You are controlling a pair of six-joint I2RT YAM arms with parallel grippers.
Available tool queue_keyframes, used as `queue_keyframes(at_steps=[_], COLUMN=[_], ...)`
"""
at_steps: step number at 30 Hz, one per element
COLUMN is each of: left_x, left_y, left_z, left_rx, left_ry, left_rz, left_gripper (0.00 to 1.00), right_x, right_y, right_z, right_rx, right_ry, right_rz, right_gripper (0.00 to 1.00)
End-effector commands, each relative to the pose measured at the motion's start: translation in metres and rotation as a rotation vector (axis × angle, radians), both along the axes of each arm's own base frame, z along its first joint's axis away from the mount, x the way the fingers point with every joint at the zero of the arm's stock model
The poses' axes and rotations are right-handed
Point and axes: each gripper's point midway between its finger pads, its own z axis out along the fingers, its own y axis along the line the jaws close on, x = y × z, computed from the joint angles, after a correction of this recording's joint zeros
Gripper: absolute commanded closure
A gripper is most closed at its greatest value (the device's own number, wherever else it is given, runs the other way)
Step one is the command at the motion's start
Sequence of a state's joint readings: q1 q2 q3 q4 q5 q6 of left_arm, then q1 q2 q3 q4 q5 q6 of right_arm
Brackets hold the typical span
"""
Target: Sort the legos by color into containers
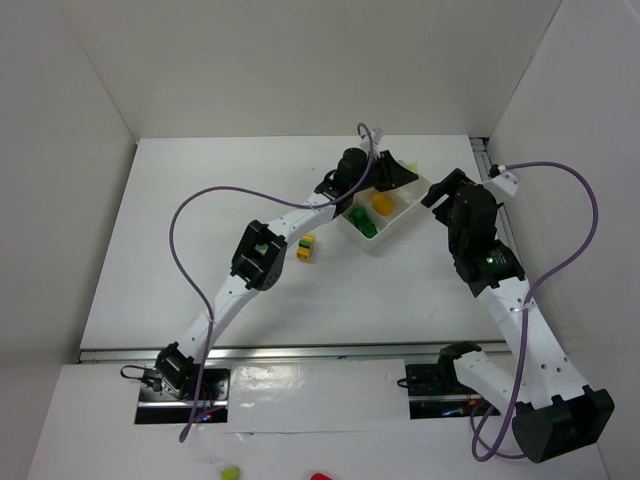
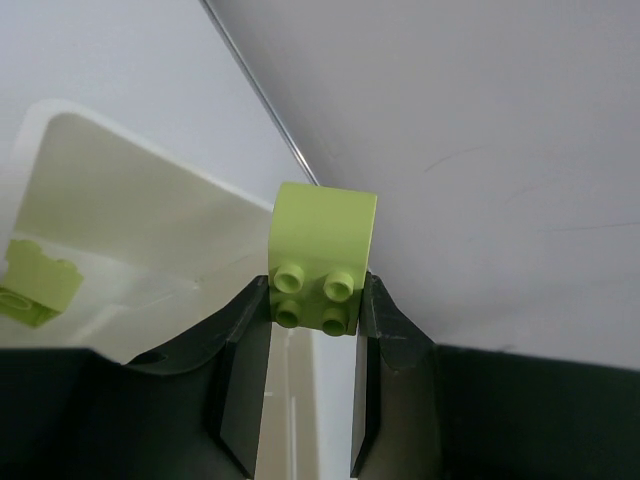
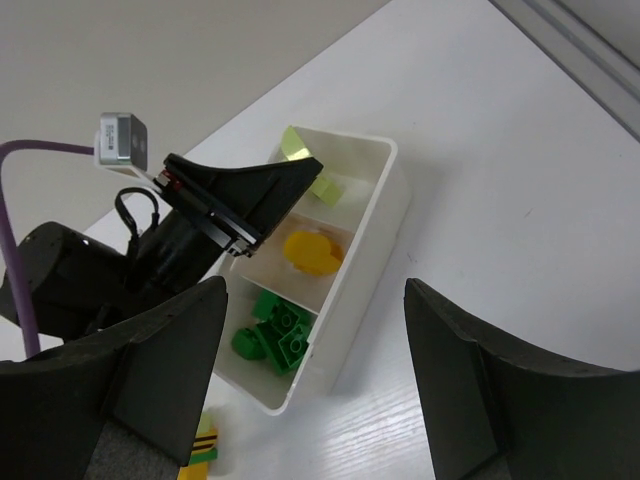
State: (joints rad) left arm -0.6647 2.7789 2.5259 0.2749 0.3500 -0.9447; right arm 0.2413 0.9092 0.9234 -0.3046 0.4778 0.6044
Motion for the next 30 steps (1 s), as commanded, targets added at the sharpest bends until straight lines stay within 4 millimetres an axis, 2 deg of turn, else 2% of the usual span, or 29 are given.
queue_keyframes(at_steps=[1, 2, 3, 4, 5, 8, 12, 14, 15, 18, 21, 22, 23, 24, 25, 27, 28, 29, 30], left_x=[0.009, 0.009, 0.009, 0.009, 0.009, 0.009, 0.008, 0.006, 0.005, -0.001, -0.018, -0.026, -0.032, -0.044, -0.052, -0.065, -0.074, -0.074, -0.077], left_y=[-0.003, -0.003, -0.003, -0.003, -0.003, -0.003, -0.004, -0.004, -0.004, -0.006, -0.002, 0.000, 0.004, 0.017, 0.028, 0.051, 0.077, 0.087, 0.110], left_z=[0.020, 0.020, 0.020, 0.022, 0.015, 0.018, 0.020, 0.029, 0.025, 0.035, 0.074, 0.059, 0.059, 0.107, 0.070, 0.075, 0.078, 0.092, 0.079], left_rx=[-0.058, -0.058, -0.063, -0.069, -0.064, -0.069, -0.076, -0.087, -0.086, -0.103, -0.100, -0.044, -0.008, -0.006, 0.092, 0.180, 0.285, 0.304, 0.397], left_ry=[-0.089, -0.089, -0.080, -0.087, -0.080, -0.087, -0.096, -0.110, -0.095, -0.105, -0.160, -0.124, -0.122, -0.172, -0.136, -0.136, -0.141, -0.183, -0.126], left_rz=[0.032, 0.032, 0.031, 0.031, 0.031, 0.031, 0.021, 0.012, 0.011, -0.024, -0.083, -0.106, -0.118, -0.104, -0.097, -0.058, -0.003, 0.037, 0.072], left_gripper=[0.99, 0.92, 0.79, 0.51, 0.36, 0.13, 0.11, 0.11, 0.11, 0.11, 0.11, 0.11, 0.11, 0.10, 0.10, 0.08, 0.06, 0.05, 0.05], right_x=[-0.004, -0.004, -0.004, -0.004, -0.003, -0.003, -0.002, -0.002, -0.002, -0.002, -0.005, -0.005, -0.006, -0.006, -0.007, -0.008, -0.010, -0.012, -0.012], right_y=[-0.007, -0.007, -0.007, -0.007, -0.008, -0.006, -0.007, -0.007, -0.007, -0.007, -0.006, -0.006, -0.007, -0.006, -0.006, -0.001, 0.001, 0.003, 0.006], right_z=[0.005, 0.005, 0.005, 0.005, 0.007, 0.007, 0.007, 0.007, 0.007, 0.011, 0.015, 0.021, 0.025, 0.029, 0.029, 0.031, 0.034, 0.037, 0.032], right_rx=[-0.013, -0.013, -0.013, -0.013, -0.020, -0.017, -0.014, -0.014, -0.014, -0.012, -0.018, -0.015, -0.027, -0.033, -0.034, -0.037, -0.031, -0.025, -0.023], right_ry=[-0.010, -0.010, -0.010, -0.010, -0.017, -0.016, -0.016, -0.016, -0.016, -0.025, -0.023, -0.035, -0.036, -0.042, -0.036, -0.031, -0.041, -0.051, -0.041], right_rz=[-0.028, -0.029, -0.029, -0.029, -0.026, -0.016, -0.016, -0.016, -0.016, -0.016, -0.005, -0.006, -0.002, 0.009, 0.009, 0.041, 0.056, 0.072, 0.088], right_gripper=[0.21, 0.21, 0.21, 0.21, 0.21, 0.21, 0.21, 0.21, 0.21, 0.21, 0.21, 0.21, 0.21, 0.21, 0.21, 0.21, 0.21, 0.20, 0.20])
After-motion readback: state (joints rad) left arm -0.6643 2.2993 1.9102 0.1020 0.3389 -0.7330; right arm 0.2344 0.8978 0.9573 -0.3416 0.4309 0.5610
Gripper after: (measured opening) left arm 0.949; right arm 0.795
